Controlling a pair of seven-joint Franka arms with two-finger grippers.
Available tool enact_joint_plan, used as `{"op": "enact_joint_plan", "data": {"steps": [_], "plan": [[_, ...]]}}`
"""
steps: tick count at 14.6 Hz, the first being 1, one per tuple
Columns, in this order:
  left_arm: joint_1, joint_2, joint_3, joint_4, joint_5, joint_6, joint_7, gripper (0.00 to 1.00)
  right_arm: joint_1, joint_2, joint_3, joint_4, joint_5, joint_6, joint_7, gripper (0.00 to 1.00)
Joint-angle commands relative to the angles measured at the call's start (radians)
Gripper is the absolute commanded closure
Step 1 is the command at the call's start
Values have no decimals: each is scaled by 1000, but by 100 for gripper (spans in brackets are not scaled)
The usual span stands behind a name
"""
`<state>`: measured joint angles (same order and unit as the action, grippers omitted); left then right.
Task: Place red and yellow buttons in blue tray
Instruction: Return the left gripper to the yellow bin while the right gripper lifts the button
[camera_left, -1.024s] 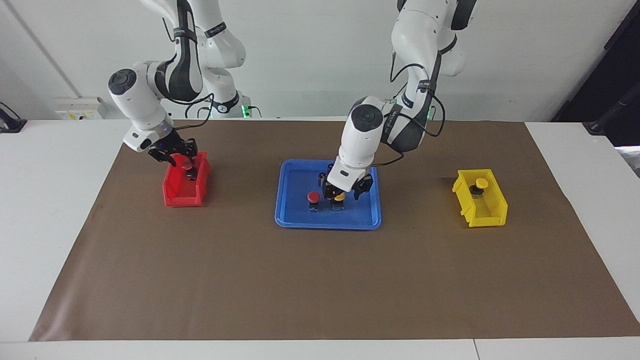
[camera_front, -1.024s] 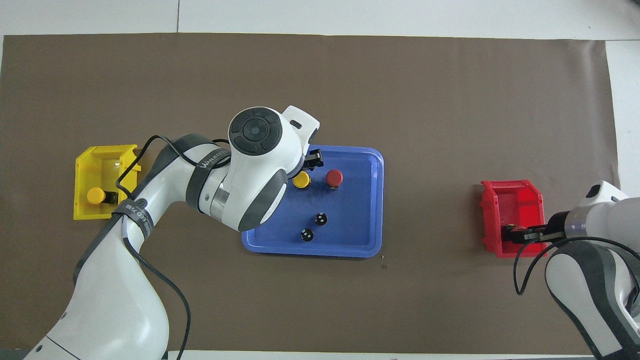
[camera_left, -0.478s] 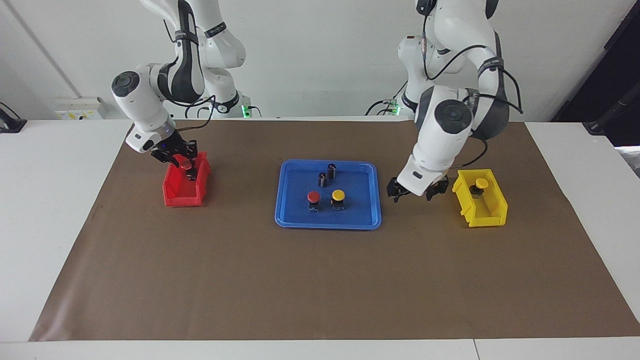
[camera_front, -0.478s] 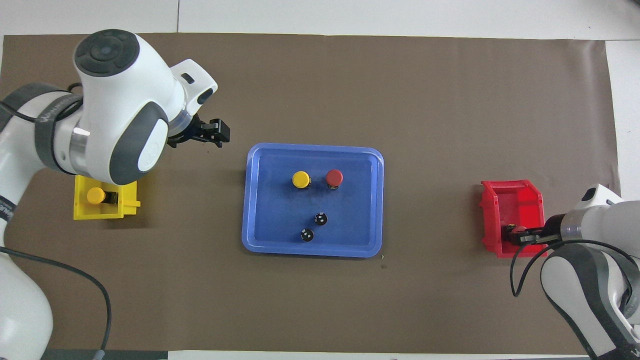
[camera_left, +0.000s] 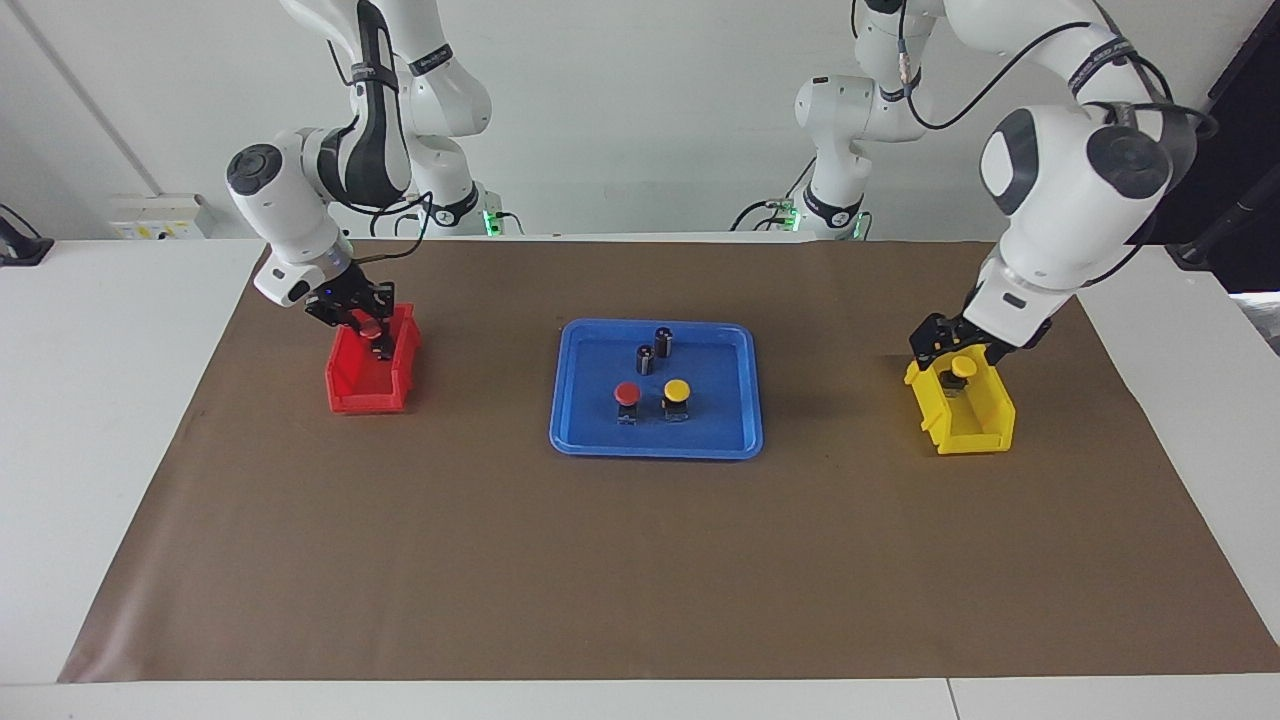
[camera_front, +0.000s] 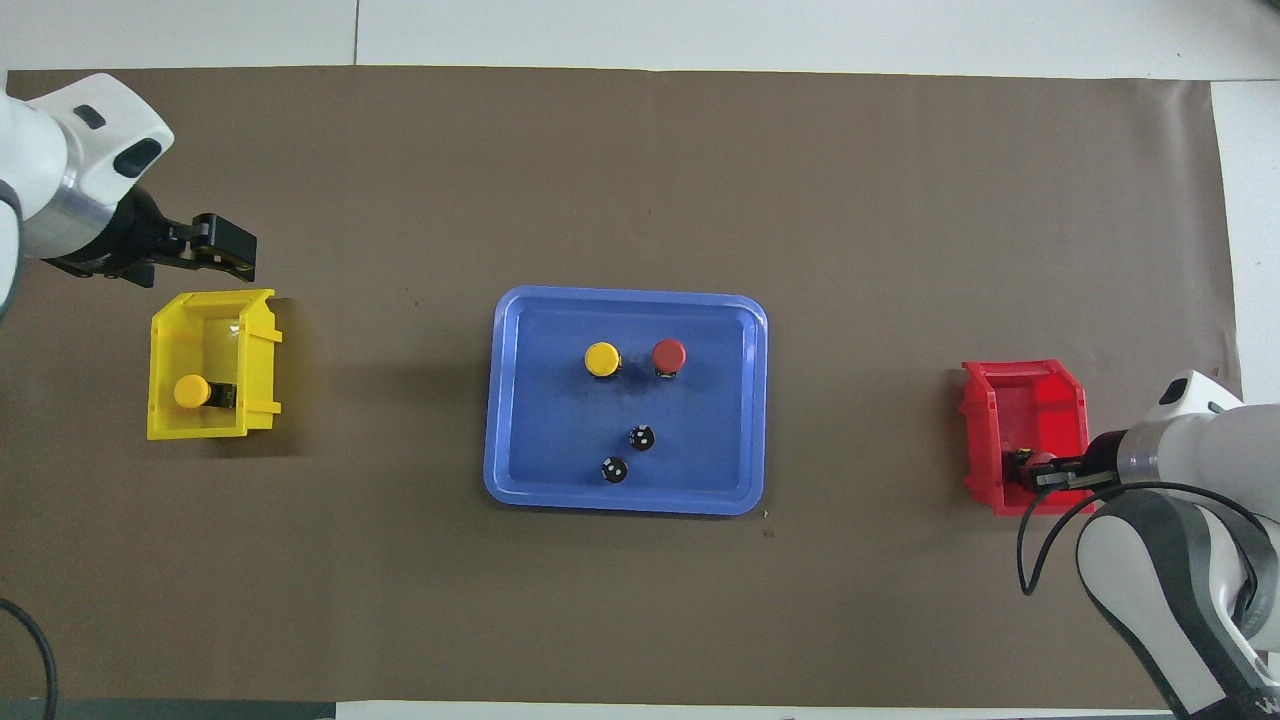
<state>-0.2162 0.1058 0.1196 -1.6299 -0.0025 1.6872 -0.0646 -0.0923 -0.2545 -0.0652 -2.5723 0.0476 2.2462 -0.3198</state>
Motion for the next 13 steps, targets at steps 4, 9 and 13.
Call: {"op": "enact_joint_plan", "data": {"steps": [4, 9, 13], "plan": [[61, -138, -5, -15, 4, -109, 106, 0, -7, 50, 13, 214, -12, -193, -19, 75], [60, -141, -6, -7, 1, -98, 108, 0, 164, 161, 24, 536, -34, -430, 204, 75], [60, -143, -6, -16, 1, -90, 108, 0, 360, 306, 27, 717, -2, -383, 483, 75]]}}
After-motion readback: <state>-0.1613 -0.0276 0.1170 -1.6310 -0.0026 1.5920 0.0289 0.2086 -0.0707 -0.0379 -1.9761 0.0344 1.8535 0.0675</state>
